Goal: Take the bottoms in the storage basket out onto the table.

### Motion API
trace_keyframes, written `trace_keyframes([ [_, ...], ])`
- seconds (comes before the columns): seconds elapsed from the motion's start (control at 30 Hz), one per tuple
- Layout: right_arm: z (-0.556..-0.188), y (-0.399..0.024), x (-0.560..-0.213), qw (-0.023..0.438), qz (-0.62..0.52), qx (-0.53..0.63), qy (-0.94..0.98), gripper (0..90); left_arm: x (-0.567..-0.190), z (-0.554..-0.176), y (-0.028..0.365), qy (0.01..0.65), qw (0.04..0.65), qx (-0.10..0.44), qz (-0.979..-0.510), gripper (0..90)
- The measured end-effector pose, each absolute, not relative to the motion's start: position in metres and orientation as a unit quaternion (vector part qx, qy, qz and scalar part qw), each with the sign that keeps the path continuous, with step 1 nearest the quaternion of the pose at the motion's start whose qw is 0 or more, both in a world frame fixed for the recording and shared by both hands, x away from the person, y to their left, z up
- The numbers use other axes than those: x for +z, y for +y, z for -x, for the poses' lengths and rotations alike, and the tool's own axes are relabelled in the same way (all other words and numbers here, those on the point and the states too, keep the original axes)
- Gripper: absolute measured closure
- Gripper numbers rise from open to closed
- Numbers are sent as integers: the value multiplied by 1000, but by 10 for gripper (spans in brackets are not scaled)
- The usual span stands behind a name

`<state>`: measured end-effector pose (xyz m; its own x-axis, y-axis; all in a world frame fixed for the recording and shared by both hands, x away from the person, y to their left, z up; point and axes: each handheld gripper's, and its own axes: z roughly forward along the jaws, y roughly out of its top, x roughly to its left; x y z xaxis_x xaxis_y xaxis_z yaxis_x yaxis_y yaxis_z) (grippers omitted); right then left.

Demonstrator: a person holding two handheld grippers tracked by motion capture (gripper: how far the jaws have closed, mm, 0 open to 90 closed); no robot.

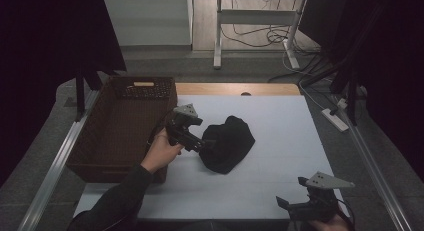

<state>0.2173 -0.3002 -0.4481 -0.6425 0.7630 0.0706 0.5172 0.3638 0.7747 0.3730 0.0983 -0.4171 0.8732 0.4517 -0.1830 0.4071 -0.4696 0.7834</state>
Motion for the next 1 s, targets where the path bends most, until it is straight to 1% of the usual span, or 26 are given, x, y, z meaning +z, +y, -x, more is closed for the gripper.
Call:
trace_keyframes([
  [0.47,-217,-300,-448,152,-394,404,811,8,-410,-363,109,254,462,45,-849,0],
  [0.77,-217,-300,-448,153,-394,404,811,9,-411,-358,112,261,465,35,-845,0],
  [1.0,-217,-300,-448,153,-394,404,811,8,-410,-352,115,261,458,43,-849,0],
])
